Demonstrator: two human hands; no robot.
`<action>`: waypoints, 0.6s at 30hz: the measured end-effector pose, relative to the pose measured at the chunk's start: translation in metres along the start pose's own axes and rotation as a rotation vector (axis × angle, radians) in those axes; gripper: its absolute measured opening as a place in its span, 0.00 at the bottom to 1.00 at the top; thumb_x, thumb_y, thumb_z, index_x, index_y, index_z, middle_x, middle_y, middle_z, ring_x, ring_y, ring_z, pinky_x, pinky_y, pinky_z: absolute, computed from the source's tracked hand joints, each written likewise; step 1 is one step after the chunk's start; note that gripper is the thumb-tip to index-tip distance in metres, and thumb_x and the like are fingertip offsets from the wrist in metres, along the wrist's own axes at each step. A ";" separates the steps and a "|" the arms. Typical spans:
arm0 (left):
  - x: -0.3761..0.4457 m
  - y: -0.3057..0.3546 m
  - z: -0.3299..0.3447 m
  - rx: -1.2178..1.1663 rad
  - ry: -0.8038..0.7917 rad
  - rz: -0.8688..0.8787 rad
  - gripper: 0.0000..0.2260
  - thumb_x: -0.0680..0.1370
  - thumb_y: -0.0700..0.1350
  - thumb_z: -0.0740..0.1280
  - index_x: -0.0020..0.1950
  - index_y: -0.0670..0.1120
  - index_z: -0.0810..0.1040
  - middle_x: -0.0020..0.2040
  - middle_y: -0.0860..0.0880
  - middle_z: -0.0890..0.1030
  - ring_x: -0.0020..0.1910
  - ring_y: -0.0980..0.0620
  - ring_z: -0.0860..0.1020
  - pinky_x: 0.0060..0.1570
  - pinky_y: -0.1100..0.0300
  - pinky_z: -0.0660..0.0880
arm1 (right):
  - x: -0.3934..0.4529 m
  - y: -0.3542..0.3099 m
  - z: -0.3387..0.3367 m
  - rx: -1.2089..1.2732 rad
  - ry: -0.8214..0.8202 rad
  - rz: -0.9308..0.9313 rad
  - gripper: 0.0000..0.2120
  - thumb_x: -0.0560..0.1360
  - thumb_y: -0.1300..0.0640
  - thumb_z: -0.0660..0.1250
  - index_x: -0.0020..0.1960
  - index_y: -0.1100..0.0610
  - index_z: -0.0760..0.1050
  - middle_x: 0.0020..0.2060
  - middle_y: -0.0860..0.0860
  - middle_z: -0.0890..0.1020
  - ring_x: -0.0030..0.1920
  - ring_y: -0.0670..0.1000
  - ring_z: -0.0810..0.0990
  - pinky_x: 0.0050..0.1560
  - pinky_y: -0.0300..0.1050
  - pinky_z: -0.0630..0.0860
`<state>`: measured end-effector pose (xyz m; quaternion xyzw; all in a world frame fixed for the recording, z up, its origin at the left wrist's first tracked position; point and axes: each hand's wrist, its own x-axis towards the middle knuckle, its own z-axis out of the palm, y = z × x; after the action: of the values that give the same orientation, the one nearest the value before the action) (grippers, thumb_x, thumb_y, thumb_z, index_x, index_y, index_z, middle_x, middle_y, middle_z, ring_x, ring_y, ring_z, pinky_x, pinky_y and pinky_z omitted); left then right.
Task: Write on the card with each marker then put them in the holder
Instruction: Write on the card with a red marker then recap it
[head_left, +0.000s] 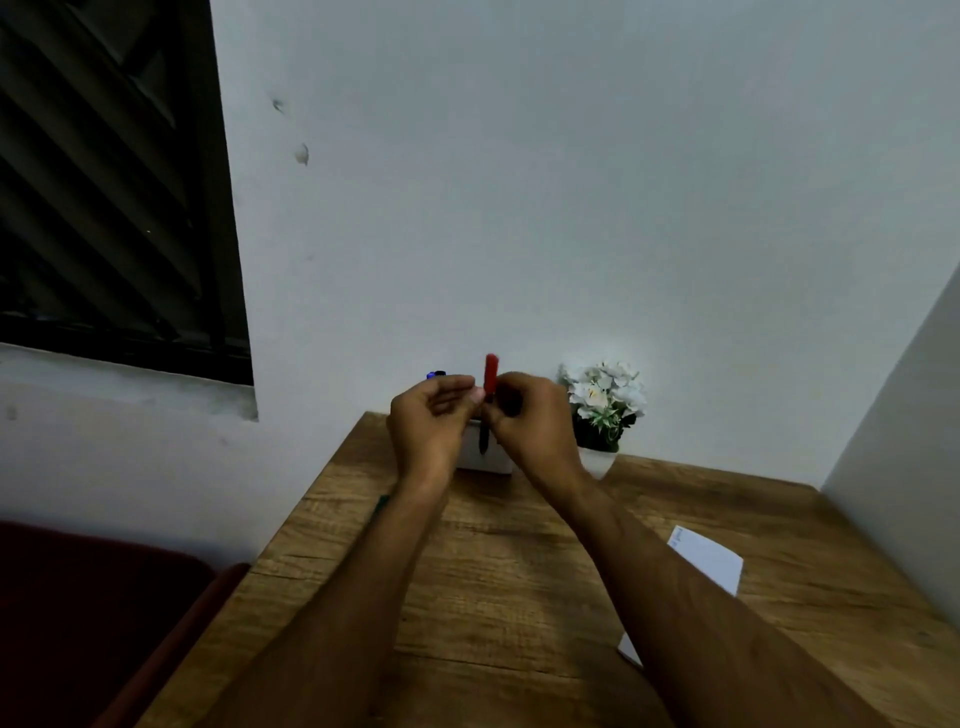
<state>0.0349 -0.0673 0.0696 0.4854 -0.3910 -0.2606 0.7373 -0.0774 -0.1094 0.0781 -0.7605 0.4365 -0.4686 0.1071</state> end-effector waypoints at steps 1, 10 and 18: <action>0.002 -0.003 -0.002 0.054 0.019 0.021 0.08 0.72 0.37 0.76 0.50 0.43 0.85 0.44 0.50 0.86 0.44 0.55 0.84 0.48 0.63 0.80 | 0.006 -0.002 0.001 -0.008 0.033 0.010 0.06 0.74 0.56 0.76 0.49 0.57 0.85 0.40 0.50 0.87 0.40 0.48 0.85 0.45 0.51 0.83; -0.005 -0.039 -0.028 0.428 -0.057 0.019 0.07 0.73 0.41 0.76 0.50 0.44 0.84 0.42 0.55 0.83 0.42 0.61 0.80 0.40 0.73 0.73 | 0.031 0.002 0.017 -0.159 -0.011 0.062 0.26 0.73 0.64 0.73 0.68 0.53 0.71 0.49 0.56 0.85 0.49 0.57 0.84 0.49 0.54 0.83; -0.006 -0.051 -0.040 0.557 -0.044 -0.061 0.07 0.72 0.41 0.76 0.50 0.46 0.83 0.45 0.53 0.83 0.44 0.58 0.80 0.44 0.66 0.74 | 0.028 0.009 0.020 -0.159 -0.048 0.011 0.24 0.74 0.68 0.71 0.69 0.58 0.74 0.53 0.58 0.84 0.53 0.58 0.83 0.48 0.60 0.84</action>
<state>0.0644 -0.0621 0.0113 0.6750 -0.4486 -0.1757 0.5587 -0.0608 -0.1415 0.0795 -0.7754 0.4735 -0.4136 0.0595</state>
